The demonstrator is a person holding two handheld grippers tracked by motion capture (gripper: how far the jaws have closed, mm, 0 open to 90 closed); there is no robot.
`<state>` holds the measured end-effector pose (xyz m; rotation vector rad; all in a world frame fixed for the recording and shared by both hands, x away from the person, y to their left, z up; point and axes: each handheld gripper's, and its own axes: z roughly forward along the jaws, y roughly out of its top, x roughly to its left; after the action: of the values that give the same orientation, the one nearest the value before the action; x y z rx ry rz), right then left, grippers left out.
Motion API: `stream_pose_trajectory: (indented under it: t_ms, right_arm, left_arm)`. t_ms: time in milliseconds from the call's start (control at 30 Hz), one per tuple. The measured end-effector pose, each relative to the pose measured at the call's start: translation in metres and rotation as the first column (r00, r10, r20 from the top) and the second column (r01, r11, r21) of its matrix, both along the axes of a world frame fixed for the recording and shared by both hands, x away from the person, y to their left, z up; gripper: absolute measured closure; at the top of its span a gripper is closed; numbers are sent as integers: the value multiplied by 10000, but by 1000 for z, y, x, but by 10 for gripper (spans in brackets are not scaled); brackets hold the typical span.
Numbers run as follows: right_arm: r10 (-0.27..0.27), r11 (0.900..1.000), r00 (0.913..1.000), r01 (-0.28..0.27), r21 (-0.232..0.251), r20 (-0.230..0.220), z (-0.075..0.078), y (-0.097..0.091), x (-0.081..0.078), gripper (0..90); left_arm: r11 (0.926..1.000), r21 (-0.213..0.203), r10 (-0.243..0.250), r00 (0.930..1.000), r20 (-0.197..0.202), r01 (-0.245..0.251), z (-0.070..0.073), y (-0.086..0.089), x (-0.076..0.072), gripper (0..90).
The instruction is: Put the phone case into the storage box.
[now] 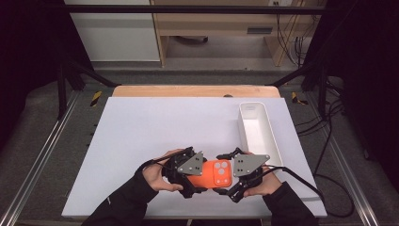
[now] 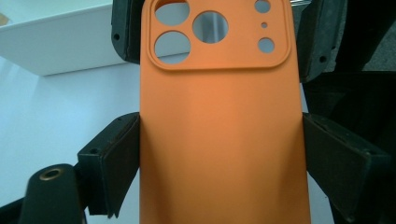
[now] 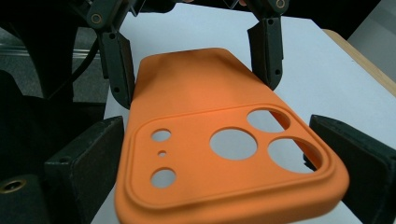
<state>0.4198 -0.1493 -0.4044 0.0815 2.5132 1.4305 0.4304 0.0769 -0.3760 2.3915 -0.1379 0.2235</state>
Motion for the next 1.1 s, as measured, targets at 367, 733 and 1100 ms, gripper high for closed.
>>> stream_pose_trajectory:
  t_ms: [367, 733, 1100]
  right_arm:
    - [655, 9973, 9973, -644, 352, -335, -1, 0, 0, 114]
    - [868, 9956, 9952, -851, 385, -461, -2, 0, 1, 143]
    - [933, 9951, 9940, -912, 377, -577, -3, 1, 2, 153]
  left_arm:
    - [9994, -30, -353, 9993, -131, 353, -1, 0, -2, 151]
    - [9993, -5, -380, 9992, -151, 380, -2, 1, -2, 151]
    - [9993, -93, -354, 9991, -239, 352, -4, 2, -1, 151]
